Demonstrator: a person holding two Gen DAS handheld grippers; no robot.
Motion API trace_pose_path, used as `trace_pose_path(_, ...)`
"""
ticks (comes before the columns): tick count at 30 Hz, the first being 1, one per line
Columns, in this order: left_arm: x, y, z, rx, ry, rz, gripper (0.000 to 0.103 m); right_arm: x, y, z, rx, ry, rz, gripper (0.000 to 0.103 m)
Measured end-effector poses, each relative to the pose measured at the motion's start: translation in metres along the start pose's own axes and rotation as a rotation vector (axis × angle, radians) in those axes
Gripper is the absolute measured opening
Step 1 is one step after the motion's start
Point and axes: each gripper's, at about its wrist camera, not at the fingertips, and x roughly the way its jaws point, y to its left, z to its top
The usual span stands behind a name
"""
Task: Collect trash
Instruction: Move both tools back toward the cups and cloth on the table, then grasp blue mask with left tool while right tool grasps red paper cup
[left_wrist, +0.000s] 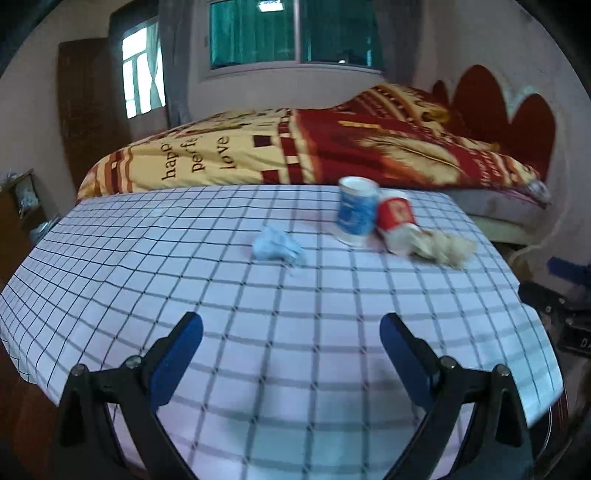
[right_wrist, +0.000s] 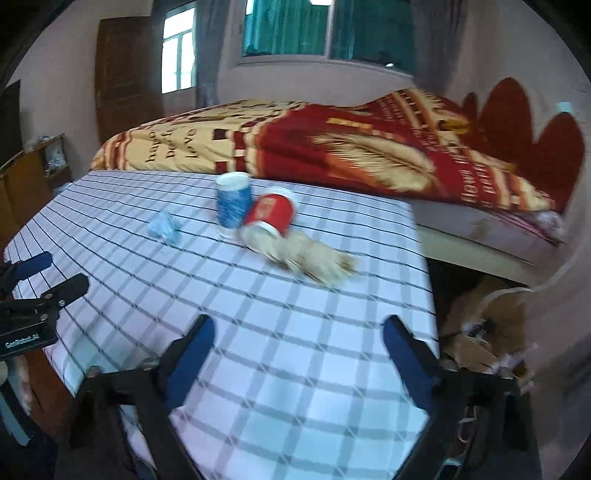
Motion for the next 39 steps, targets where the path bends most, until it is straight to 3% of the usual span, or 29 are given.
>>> trace_pose_path(10,0.092,0.008,0.028,0.03,0.082,0.025,0.095,0.118,0.028,0.074,-0.074,0.069,0.035,0.086)
trace_pose_path(12,0.104,0.007,0.033,0.038,0.092,0.032,0.095,0.147,0.032,0.085,-0.107,0.135,0.026,0.085)
trace_pose_path(18,0.137,0.005,0.045,0.044,0.156,0.022,0.092,0.189,0.035,0.096,-0.165,0.204,0.023,0.081)
trace_pose_path(20,0.146,0.004,0.045,0.043,0.181,0.019,0.09,0.198,0.035,0.097,-0.17,0.223,0.037,0.075)
trace_pose_path(22,0.151,0.003,0.044,0.042,0.191,0.025,0.088,0.202,0.034,0.099,-0.174,0.235,0.052,0.07)
trace_pose_path(23,0.153,0.004,0.043,0.033,0.198,0.02,0.082,0.204,0.034,0.099,-0.176,0.235,0.053,0.069)
trace_pose_path(24,0.155,0.005,0.043,0.026,0.207,0.011,0.075,0.204,0.033,0.098,-0.177,0.229,0.06,0.068)
trace_pose_path(25,0.155,0.005,0.044,0.019,0.209,0.002,0.059,0.206,0.033,0.1,-0.173,0.227,0.066,0.066)
trace_pose_path(26,0.155,0.006,0.045,0.01,0.206,-0.015,0.055,0.203,0.031,0.1,-0.164,0.218,0.075,0.066)
trace_pose_path(28,0.151,0.007,0.046,0.002,0.2,-0.044,0.036,0.195,0.029,0.101,-0.155,0.192,0.084,0.063)
trace_pose_path(32,0.12,0.004,0.048,0.015,0.123,-0.034,0.031,0.175,0.027,0.1,-0.153,0.139,0.088,0.062)
trace_pose_path(39,0.082,-0.003,0.047,0.03,0.072,-0.053,0.027,0.135,0.032,0.097,-0.156,0.049,0.085,0.058)
